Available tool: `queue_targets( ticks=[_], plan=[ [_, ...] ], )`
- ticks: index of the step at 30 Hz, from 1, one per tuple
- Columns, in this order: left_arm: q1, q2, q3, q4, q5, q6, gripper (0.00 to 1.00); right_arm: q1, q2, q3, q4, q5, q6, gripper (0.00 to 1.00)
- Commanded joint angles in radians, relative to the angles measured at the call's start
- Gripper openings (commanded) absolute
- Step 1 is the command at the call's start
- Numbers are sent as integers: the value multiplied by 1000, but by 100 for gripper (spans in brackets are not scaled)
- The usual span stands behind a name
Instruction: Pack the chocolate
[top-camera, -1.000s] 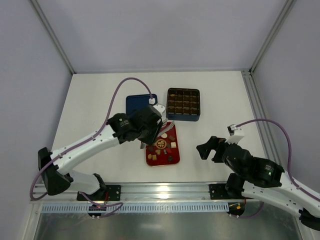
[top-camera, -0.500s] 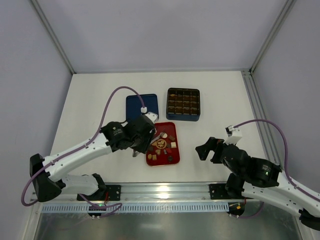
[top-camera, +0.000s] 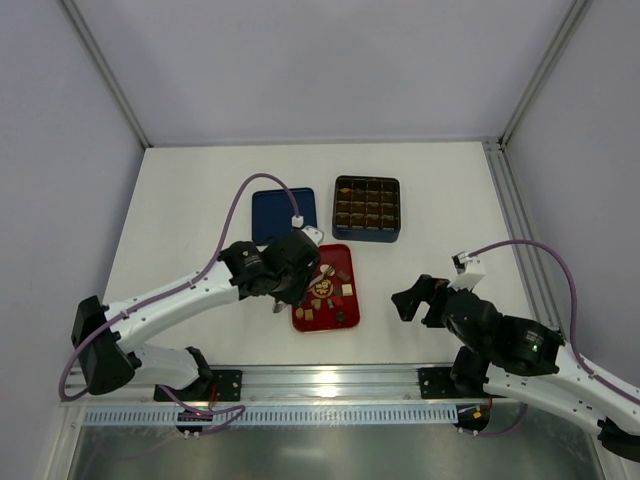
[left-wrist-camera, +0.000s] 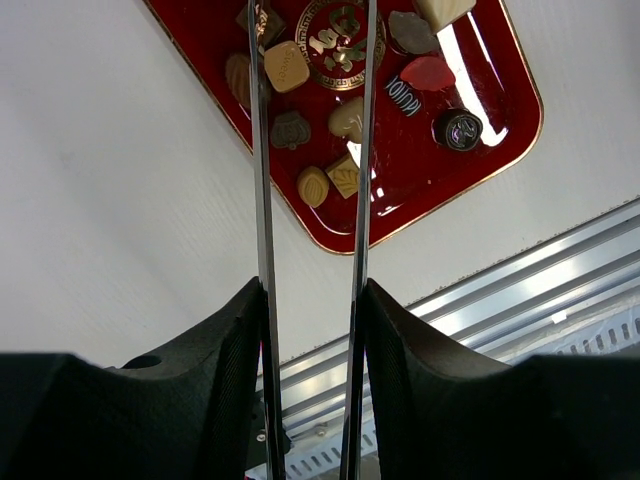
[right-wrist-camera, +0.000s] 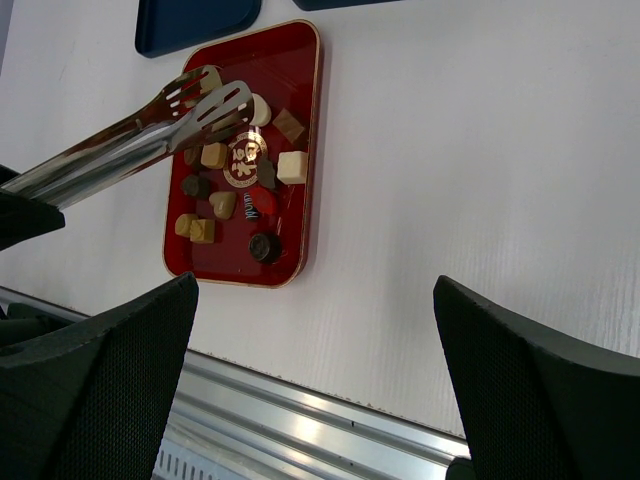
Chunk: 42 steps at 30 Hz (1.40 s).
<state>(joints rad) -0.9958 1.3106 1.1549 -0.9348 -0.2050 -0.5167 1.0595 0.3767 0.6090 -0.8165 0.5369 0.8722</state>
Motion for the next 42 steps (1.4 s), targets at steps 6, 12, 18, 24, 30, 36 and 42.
queue_targets(
  ticks=[6,12,18,24,30,36,42],
  plan=[
    [-6,25,2,63,12,1,43,5,-13,-3,13,15,21,100],
    [-6,55,0,74,12,6,43,5,-33,-5,1,18,25,100],
    [-6,75,2,83,13,7,43,5,-47,-5,-9,21,27,100],
    [-6,90,6,87,12,14,43,5,-50,-6,-10,25,27,100],
    [-6,96,5,87,9,15,43,7,-52,-8,-15,26,28,100],
    [-6,101,6,83,7,15,41,5,-55,-6,-16,28,27,100],
    [-6,99,11,74,4,20,38,5,-55,-5,-16,28,25,100]
  ],
)
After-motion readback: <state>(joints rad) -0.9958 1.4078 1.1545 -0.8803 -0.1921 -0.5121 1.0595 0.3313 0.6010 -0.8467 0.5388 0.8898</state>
